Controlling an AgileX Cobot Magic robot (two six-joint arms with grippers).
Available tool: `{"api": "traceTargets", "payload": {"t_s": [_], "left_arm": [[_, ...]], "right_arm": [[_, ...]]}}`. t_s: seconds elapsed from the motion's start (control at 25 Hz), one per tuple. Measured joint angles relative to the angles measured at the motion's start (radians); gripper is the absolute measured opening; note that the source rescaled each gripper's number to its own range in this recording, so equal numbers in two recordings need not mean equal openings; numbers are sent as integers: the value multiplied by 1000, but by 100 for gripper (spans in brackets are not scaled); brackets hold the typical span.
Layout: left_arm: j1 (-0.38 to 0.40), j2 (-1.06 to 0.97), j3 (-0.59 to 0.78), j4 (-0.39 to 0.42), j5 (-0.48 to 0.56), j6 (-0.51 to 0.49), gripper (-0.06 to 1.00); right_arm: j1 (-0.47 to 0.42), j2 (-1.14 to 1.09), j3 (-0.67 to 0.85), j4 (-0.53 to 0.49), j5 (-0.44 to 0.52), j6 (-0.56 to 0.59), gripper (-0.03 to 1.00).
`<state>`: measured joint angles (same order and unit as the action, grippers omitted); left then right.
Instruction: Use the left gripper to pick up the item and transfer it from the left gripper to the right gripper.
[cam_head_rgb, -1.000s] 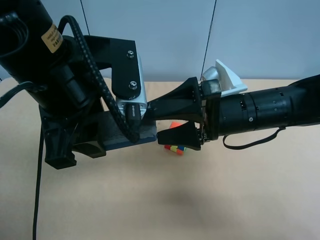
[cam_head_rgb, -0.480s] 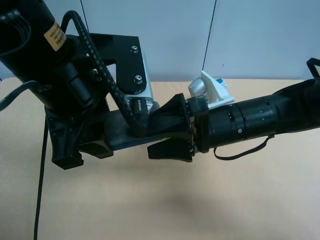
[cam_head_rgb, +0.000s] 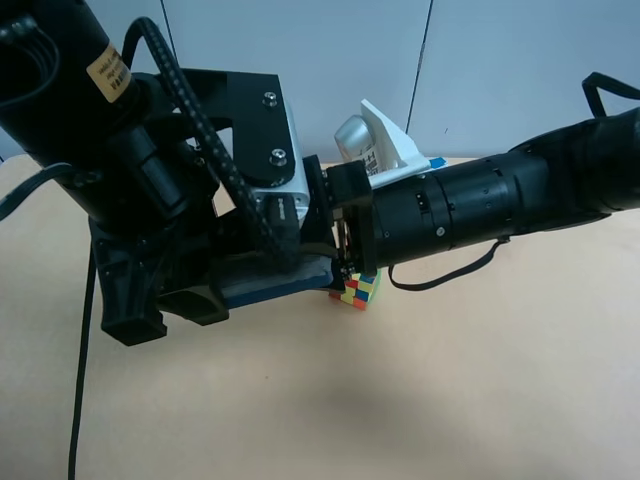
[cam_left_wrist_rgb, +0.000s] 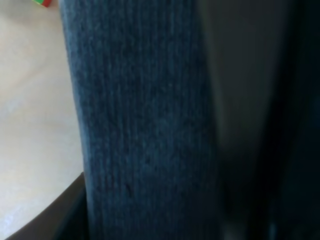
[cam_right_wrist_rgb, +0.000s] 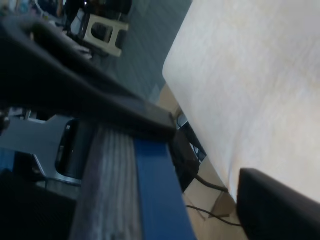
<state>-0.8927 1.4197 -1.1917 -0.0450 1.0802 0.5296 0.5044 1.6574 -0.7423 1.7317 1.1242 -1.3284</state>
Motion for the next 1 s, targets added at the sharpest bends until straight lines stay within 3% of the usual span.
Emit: {"api": "traceTargets", "payload": {"t_s": [0.12, 0.24, 0.32, 0.44, 0.68, 0.72, 0.76, 0.8, 0.84, 0.88, 1.0], "left_arm": [[0, 0, 0, 0, -2, 0, 0], [0, 0, 0, 1, -2, 0, 0], [0, 0, 0, 4, -2, 0, 0], [0, 0, 0, 14, -4, 0, 0], [0, 0, 0, 33, -10, 0, 4], [0, 0, 0, 29, -12, -2, 19], [0, 0, 0, 25, -15, -5, 47], [0, 0, 0, 25, -23, -7, 67], [0, 0, 0, 25, -31, -7, 82], [0, 0, 0, 28, -34, -8, 90], [0, 0, -3, 45, -29, -9, 97]], "right_arm": [[2, 0, -2, 0, -8, 6, 88], [2, 0, -2, 0, -12, 6, 72], [2, 0, -2, 0, -12, 6, 55], [2, 0, -2, 0, -16, 15, 6], [2, 5, -2, 14, -19, 43, 2], [2, 5, -2, 14, -23, 43, 1], [2, 5, -2, 14, -31, 43, 0], [2, 5, -2, 14, -37, 43, 0], [2, 5, -2, 14, -41, 47, 0], [2, 5, -2, 14, -41, 48, 0], [2, 5, -2, 14, -41, 50, 0]]}}
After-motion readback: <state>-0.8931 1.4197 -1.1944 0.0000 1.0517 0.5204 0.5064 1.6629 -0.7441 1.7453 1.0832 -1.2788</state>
